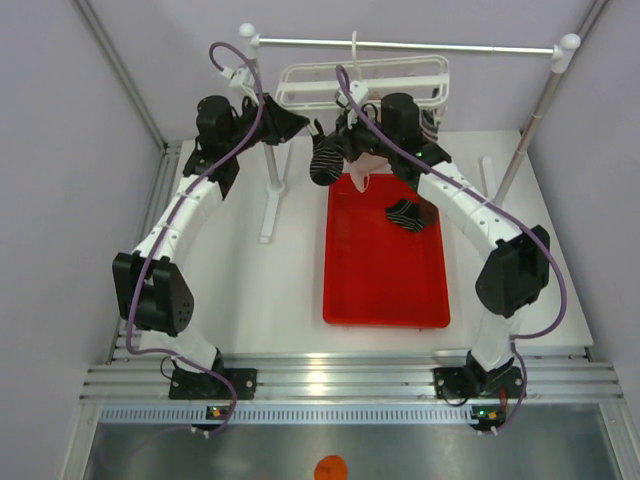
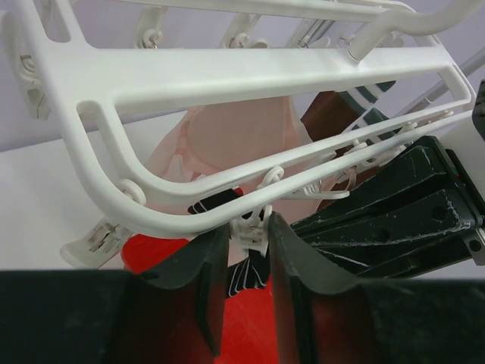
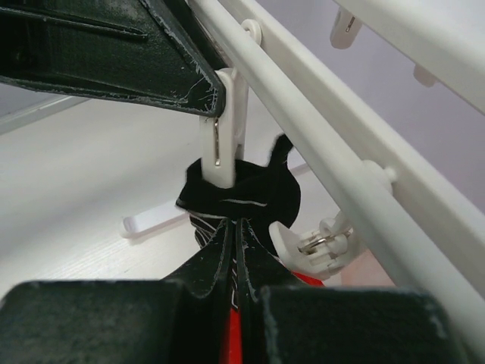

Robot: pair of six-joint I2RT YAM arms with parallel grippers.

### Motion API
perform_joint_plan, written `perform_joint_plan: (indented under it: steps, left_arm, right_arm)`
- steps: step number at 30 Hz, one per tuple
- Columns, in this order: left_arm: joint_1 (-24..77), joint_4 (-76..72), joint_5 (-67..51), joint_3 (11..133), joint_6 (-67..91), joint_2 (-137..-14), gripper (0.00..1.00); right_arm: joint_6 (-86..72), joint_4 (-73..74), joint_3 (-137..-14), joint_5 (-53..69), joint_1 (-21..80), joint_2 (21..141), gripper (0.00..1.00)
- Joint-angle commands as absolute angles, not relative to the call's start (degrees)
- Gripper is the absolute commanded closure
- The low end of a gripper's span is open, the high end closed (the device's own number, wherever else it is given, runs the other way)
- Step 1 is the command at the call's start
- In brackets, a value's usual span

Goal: Clip the socks to the hanger
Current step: Clamp the sock onto the hanger.

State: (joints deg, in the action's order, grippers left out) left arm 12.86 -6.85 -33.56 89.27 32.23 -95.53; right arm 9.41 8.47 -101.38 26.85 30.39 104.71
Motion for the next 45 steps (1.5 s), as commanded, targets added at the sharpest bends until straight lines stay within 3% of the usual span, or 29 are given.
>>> perform_joint_plan:
  steps: [1, 8, 15, 25, 45]
  left_arm:
    - [13.27, -5.89, -34.10, 91.41, 31.90, -95.80, 0.67]
    - [13.01, -10.80, -36.21, 90.53, 34.36, -93.96, 0.44]
    - [10.20, -19.24, -39.81, 84.38, 39.02, -88.25, 0.46]
    - [5.54, -12.76, -38.41, 78.40, 29.29, -78.84, 0.49]
    - [6.59, -15.64, -43.85, 79.72, 24.26, -84.72, 0.53]
  right_arm:
    - [9.40, 5.71, -103.36, 27.68, 31.55, 103.45, 1.00]
    - [9.49, 5.71, -102.75, 28.12, 30.76, 103.36, 1.00]
    - [9.76, 6.15, -101.43, 29.09, 28.66, 102.13, 1.00]
    - [10.46, 7.29, -100.55, 31.46, 26.11, 101.16, 1.00]
    - [11.42, 9.84, -100.46, 34.89, 25.40, 100.63, 1.00]
